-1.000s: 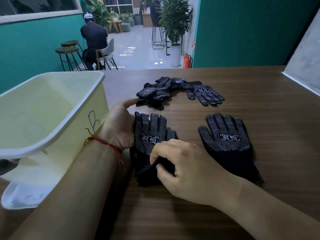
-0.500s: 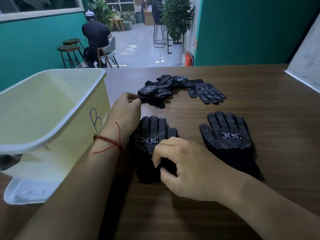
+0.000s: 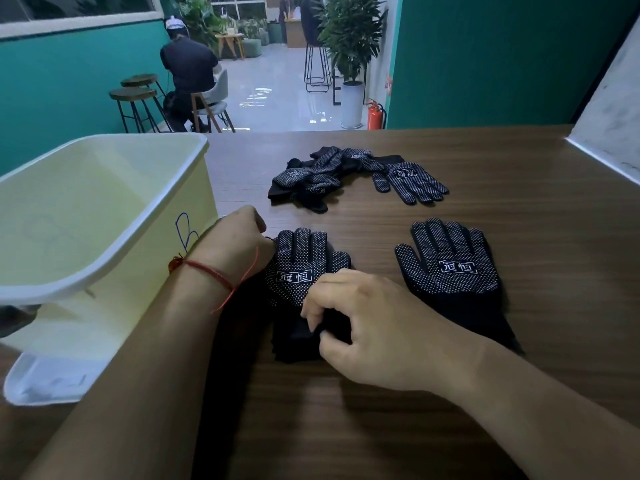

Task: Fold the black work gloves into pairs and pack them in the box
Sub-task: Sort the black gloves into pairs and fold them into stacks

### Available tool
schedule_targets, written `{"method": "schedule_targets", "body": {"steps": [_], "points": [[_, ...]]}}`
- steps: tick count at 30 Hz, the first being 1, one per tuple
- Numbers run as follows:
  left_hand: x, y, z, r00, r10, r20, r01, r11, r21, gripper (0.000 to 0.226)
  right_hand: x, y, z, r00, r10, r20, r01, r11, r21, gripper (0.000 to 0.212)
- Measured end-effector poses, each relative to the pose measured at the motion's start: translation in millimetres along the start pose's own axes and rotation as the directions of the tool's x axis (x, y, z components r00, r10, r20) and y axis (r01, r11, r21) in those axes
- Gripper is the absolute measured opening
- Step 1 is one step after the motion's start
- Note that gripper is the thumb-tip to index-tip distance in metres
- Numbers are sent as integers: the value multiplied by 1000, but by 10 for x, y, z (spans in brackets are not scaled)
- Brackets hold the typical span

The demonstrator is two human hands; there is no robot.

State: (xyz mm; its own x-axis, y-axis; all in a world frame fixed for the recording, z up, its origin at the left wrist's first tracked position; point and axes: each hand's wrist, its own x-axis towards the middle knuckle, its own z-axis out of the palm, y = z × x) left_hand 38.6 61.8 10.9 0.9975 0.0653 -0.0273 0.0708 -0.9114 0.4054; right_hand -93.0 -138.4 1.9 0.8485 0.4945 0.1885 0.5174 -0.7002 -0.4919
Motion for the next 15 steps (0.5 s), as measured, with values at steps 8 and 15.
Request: {"method": "schedule_targets", "body": {"steps": [8, 15], "points": [[-29, 4, -56, 1000, -2, 17, 2, 1000, -8, 33, -10, -6, -40, 999, 9, 48, -9, 1000, 4, 11], [-226, 223, 68, 973, 190, -129, -170, 974, 151, 31, -6, 30, -52, 977, 100, -190, -78, 990, 117, 13]]}}
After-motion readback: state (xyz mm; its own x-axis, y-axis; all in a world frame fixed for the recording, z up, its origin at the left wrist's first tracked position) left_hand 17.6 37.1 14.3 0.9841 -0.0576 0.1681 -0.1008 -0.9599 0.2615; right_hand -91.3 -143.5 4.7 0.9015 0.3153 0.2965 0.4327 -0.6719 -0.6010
